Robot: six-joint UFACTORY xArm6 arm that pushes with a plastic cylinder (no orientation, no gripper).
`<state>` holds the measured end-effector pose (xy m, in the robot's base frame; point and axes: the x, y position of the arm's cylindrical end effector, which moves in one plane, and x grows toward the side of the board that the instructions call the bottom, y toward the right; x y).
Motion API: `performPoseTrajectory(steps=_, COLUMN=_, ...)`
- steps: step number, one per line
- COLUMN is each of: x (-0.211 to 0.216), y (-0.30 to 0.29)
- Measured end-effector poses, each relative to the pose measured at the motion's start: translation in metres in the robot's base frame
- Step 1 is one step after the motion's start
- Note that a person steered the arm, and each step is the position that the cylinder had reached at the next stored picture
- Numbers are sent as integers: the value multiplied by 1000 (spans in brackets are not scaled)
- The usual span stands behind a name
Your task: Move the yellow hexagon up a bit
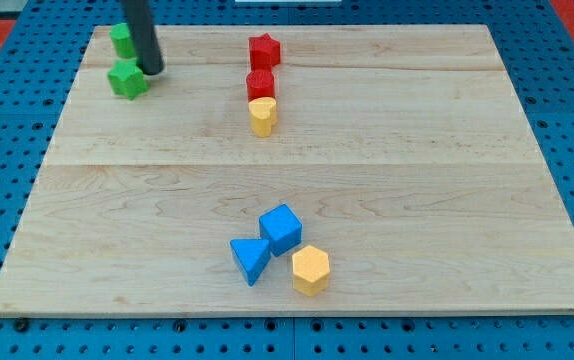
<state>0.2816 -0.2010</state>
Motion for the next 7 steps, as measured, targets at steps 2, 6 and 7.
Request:
performPoseTrajectory(steps=2, x=0, y=29)
performPoseTrajectory(steps=6, x=92, y=86)
performPoseTrajectory(steps=7, x=172, y=88)
